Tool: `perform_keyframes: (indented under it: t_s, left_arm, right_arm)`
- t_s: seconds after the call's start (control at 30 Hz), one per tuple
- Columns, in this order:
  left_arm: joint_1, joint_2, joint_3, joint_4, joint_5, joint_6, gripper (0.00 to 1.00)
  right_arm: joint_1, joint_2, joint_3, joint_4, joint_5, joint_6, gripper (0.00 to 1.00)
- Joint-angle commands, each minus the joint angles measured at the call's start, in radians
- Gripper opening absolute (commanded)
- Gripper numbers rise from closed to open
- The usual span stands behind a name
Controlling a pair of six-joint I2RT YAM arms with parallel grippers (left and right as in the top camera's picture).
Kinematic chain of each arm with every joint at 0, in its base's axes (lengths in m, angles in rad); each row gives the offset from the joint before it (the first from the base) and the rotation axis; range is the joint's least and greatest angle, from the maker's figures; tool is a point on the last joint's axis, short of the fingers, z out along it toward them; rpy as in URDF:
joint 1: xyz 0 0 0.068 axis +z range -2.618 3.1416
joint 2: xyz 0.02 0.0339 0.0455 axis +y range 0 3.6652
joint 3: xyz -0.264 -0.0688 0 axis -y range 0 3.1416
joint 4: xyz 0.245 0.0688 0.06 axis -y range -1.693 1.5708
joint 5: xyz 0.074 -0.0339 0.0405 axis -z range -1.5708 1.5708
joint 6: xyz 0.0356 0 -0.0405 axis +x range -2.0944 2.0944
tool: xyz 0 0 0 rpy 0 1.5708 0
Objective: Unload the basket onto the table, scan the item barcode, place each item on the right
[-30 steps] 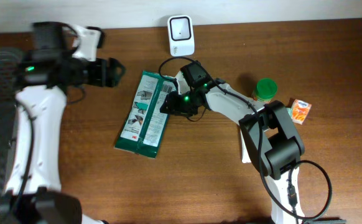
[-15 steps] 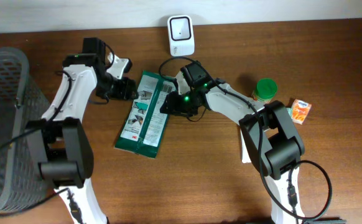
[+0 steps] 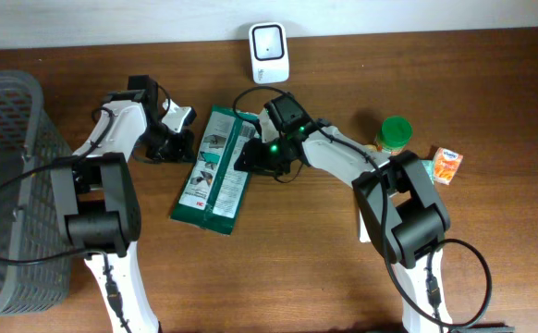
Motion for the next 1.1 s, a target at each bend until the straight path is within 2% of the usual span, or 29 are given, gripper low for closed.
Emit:
perform_keyframes:
  t_s: [0.0, 0.2, 0.37, 0.43, 0.5, 0.63, 0.77, 0.83, 0.87, 0.9, 0.97, 1.07]
  left_arm:
    - [-0.002, 0.074, -0.003, 0.008, 0.085, 0.008, 0.04]
    - [-0.002, 0.091, -0.022, -0.014, 0.126, 0.008, 0.01]
    - [-0.002, 0.091, -0.026, -0.026, 0.155, 0.004, 0.01]
    - [-0.006, 0.091, -0.027, -0.025, 0.154, 0.005, 0.01]
    - [-0.006, 0.091, -0.027, -0.025, 0.151, 0.005, 0.01]
    - [-0.006, 0.091, -0.027, -0.024, 0.151, 0.005, 0.00]
    - [-0.009, 0.091, -0.027, -0.024, 0.151, 0.005, 0.00]
    - [-0.012, 0.091, -0.027, -0.022, 0.151, 0.005, 0.00]
    - [-0.012, 0.091, -0.027, -0.021, 0.151, 0.005, 0.00]
    - [-0.011, 0.091, -0.027, -0.022, 0.151, 0.005, 0.01]
    - [-0.008, 0.091, -0.027, -0.022, 0.151, 0.005, 0.01]
    - [0.011, 0.088, -0.015, -0.030, 0.151, 0.005, 0.00]
  right_arm:
    - [0.011, 0.031, -0.020, 0.051, 0.007, 0.040, 0.46]
    - [0.011, 0.031, -0.020, 0.303, -0.089, 0.048, 0.42]
    - [0.019, 0.031, -0.020, 0.317, -0.097, 0.030, 0.42]
    - [0.021, 0.031, -0.020, 0.270, -0.070, -0.009, 0.42]
    - [0.013, 0.032, -0.020, 0.137, 0.043, -0.003, 0.42]
    - [-0.013, 0.033, -0.021, 0.031, 0.058, 0.032, 0.42]
    - [0.023, 0.057, -0.027, 0.060, -0.026, 0.048, 0.41]
    - [0.040, 0.060, -0.027, 0.101, -0.049, 0.048, 0.31]
    - [0.045, 0.060, -0.026, 0.132, -0.047, 0.047, 0.20]
    - [0.048, 0.056, -0.026, 0.163, -0.053, 0.047, 0.17]
    - [0.042, 0.046, -0.022, 0.224, -0.074, 0.047, 0.06]
    - [0.020, -0.002, -0.019, 0.223, -0.096, -0.008, 0.04]
